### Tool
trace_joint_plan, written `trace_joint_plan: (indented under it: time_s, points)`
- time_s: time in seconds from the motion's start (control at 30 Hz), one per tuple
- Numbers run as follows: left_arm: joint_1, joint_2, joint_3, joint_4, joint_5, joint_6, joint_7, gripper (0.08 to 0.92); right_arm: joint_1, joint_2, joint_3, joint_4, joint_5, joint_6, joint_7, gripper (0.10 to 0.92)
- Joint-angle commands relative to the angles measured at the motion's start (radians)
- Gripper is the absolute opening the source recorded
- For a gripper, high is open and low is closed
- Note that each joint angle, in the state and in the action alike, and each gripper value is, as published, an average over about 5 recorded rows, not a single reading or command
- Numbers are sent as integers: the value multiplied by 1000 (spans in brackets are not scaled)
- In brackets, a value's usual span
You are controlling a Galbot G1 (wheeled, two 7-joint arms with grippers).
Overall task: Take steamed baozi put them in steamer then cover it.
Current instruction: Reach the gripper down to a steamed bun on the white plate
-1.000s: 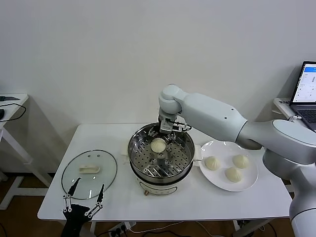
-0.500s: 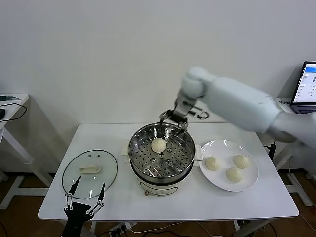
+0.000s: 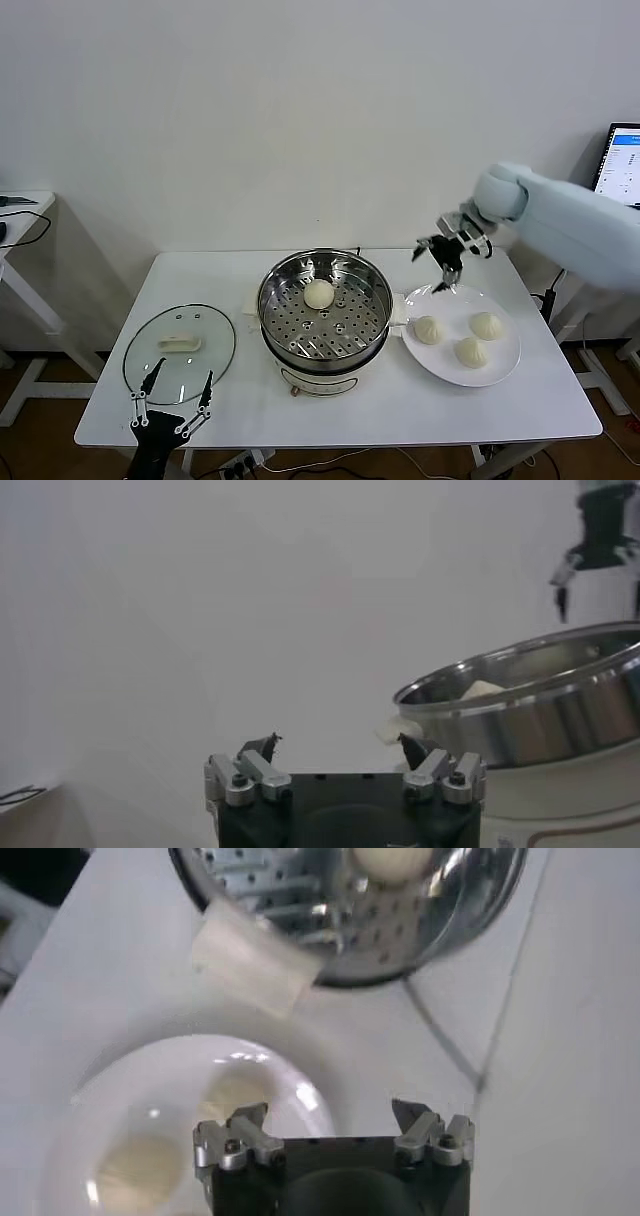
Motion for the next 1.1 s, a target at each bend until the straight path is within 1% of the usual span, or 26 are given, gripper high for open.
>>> trace_joint_plan:
  time_s: [0.03, 0.3, 0.47, 0.8, 0.9, 1.03, 1.1]
  points:
    - [-4, -1, -2, 8, 2, -2, -6, 823, -93, -61, -56, -16, 48, -101, 62, 823]
    - [-5, -5, -2, 6, 3, -5, -2, 823, -172, -33, -5, -34, 48, -141, 166, 823]
    - [-1, -8, -5, 9, 4, -9, -2, 823, -210, -5, 31, -74, 41, -142, 174, 823]
    - [-2, -14, -10, 19, 5, -9, 0, 823, -248, 22, 66, -104, 26, -137, 162, 823]
    - [-1, -15, -13, 18, 4, -9, -1, 823, -252, 28, 68, -107, 23, -137, 159, 796]
    - [-2, -15, -16, 20, 3, -9, -2, 823, -261, 34, 76, -114, 20, -137, 162, 700]
    - [-2, -16, -16, 20, 3, -9, -2, 823, -261, 37, 79, -114, 19, -137, 162, 665]
